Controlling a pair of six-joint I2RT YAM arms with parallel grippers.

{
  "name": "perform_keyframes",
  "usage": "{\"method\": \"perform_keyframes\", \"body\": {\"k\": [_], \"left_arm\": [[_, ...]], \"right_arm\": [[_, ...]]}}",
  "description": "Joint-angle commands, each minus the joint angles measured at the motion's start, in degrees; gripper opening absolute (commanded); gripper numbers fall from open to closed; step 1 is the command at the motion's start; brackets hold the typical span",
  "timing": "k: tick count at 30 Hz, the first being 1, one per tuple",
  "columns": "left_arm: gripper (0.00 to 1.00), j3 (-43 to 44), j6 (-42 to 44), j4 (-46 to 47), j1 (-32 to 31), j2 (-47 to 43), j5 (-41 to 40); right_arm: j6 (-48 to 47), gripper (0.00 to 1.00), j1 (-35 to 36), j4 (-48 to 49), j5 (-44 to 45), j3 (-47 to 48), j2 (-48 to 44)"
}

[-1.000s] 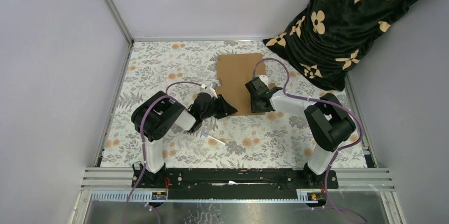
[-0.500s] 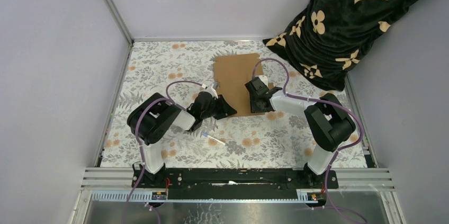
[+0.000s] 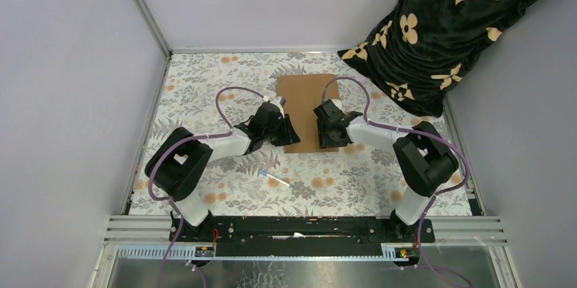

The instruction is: Fold the paper box

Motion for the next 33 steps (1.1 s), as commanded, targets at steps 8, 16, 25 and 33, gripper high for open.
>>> {"method": "perform_keyframes", "body": {"k": [8, 16, 25, 33], "left_arm": [[0.31, 8.8, 5.2, -16.2, 1.1, -7.4, -3.4], [0.43, 10.4, 5.9, -26.1, 1.8, -18.9, -6.9], [0.99, 8.5, 3.9, -34.4, 2.1, -33.6, -11.2], [0.99, -2.0, -0.8, -35.9, 2.2, -45.5, -9.8]], "right_arm": [[-3.4, 0.67, 0.9, -14.6, 1.4, 9.0, -11.6], [-5.2, 0.73, 0.8, -17.6, 0.2, 10.4, -21.2], [-6.6, 0.94, 0.8, -16.8, -10.2, 7.6, -27.8], [-3.5, 0.95, 0.9, -17.6, -13.8, 2.3, -33.6]]}}
